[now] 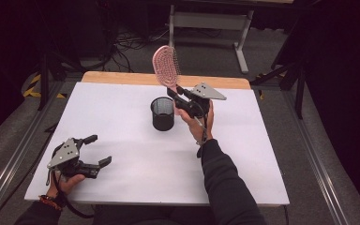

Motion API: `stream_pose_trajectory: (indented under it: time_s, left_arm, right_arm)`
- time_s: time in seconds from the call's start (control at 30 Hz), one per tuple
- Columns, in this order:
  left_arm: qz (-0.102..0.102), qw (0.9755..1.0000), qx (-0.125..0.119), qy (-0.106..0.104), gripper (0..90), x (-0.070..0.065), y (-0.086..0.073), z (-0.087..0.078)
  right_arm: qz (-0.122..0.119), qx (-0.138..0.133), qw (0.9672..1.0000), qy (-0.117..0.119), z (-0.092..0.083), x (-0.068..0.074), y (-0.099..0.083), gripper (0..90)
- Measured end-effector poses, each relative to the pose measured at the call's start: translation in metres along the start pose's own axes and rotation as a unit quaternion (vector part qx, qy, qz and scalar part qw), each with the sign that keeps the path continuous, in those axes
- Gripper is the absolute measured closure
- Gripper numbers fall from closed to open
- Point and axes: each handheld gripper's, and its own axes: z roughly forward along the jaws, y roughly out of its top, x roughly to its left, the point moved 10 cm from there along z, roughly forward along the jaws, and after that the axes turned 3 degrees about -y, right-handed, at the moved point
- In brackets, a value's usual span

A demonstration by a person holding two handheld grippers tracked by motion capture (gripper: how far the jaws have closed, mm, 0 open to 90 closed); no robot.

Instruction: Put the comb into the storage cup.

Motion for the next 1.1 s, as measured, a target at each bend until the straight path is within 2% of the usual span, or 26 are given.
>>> stream_pose_trajectory:
  time_s: [0.1, 0.3, 0.53, 0.83, 1.1]
  left_arm:
    - [0.0, 1.0, -0.001, -0.002, 7.0, -0.001, 0.0, 0.0]
    - [0.001, 1.0, -0.001, -0.005, 7.2, -0.002, 0.0, 0.001]
    - [0.0, 1.0, -0.002, -0.007, 7.2, -0.002, 0.001, 0.001]
    - [-0.001, 0.9999, 0.0, -0.01, 7.2, -0.003, 0.0, 0.001]
    - [0.0, 0.9999, -0.002, -0.012, 7.3, -0.004, 0.001, 0.001]
  right_arm:
    - [0.0, 0.001, 1.0, -0.004, 0.005, -0.002, -0.002, 70.0]
    - [0.02, -0.007, 0.9998, -0.002, 0.014, -0.005, 0.001, 69.9]
    - [0.018, -0.002, 0.9998, -0.006, 0.027, -0.005, -0.002, 69.9]
    - [0.029, 0.003, 0.9995, -0.01, 0.044, -0.006, -0.009, 69.9]
    - [0.031, 0.009, 0.9994, -0.01, 0.052, -0.004, -0.017, 69.9]
